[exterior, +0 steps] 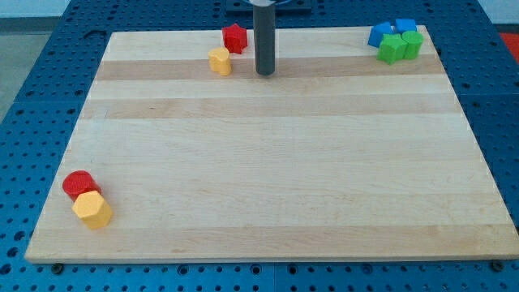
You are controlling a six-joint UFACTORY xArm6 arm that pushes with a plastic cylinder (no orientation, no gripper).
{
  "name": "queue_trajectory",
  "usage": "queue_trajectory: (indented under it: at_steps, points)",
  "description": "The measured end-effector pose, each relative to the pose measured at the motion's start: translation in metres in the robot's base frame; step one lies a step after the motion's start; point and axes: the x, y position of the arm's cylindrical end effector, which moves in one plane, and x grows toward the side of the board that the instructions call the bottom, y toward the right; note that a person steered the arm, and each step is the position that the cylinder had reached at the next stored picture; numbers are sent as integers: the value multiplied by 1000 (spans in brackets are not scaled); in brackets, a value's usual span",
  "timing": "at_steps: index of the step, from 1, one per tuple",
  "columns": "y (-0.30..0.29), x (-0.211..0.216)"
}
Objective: Move the yellow heart towards the center left
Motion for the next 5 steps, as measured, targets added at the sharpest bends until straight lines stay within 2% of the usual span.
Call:
queue_trajectory:
  at_steps: [1,3,5]
  points:
    - [-3,-20]
    - [-95,-20]
    - [-111,-20]
